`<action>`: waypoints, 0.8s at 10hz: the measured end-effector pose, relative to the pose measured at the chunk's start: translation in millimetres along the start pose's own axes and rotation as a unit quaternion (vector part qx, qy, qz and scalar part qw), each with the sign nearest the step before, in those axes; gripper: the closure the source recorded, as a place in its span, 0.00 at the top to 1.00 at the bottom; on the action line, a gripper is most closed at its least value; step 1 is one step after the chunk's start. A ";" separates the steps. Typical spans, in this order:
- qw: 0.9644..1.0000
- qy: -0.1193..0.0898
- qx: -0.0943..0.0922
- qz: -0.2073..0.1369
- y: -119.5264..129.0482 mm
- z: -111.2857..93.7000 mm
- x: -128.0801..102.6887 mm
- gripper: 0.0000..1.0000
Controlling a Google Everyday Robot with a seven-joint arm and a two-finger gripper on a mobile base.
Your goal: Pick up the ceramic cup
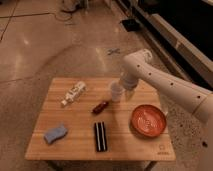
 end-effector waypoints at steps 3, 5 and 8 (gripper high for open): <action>1.000 -0.003 0.001 0.009 -10.8 15.4 4.9 0.65; 1.000 -0.004 0.000 0.011 -15.4 22.6 5.5 0.65; 1.000 -0.007 -0.007 0.017 -11.8 36.6 9.6 0.65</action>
